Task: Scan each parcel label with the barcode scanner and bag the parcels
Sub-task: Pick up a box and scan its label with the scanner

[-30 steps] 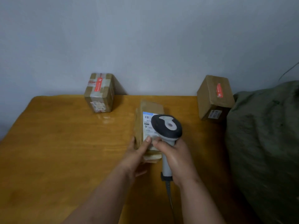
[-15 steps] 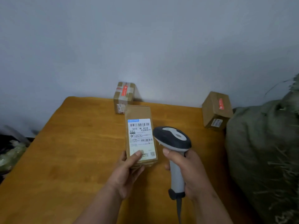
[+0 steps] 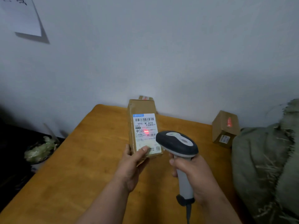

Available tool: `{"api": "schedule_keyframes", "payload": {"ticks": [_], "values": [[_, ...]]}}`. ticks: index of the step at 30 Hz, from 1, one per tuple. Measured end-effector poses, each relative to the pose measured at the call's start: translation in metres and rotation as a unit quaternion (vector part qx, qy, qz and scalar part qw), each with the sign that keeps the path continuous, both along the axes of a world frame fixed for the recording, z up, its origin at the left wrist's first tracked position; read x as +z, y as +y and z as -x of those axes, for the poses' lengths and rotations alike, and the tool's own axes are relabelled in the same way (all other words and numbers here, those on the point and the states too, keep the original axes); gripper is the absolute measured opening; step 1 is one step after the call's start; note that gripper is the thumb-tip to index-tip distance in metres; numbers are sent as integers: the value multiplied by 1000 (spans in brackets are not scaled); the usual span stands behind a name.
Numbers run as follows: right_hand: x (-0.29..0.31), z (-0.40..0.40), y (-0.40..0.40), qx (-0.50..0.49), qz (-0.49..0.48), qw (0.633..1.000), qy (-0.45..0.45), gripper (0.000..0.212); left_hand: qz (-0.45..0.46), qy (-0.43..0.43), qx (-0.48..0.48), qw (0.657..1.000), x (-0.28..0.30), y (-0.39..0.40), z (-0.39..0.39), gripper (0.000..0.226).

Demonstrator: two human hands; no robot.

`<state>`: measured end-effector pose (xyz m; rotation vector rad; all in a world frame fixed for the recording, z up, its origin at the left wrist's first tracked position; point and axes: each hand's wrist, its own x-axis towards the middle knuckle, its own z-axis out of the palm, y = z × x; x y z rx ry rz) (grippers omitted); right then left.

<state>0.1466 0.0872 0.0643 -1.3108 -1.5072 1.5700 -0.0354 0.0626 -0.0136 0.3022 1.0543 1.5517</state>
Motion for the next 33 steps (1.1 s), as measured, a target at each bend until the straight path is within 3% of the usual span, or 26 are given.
{"api": "schedule_keyframes", "payload": {"ticks": [15,29,33], "values": [[30,-34,-27,45,-13,998,-34,22,-25,34,50,998,31,-31,-33,72],[38,-53,-51,43,-20,999,12,21,-45,63,43,996,38,-60,-55,68],[50,-61,-64,18,-46,998,28,12,-61,63,23,996,51,-57,-62,65]]}}
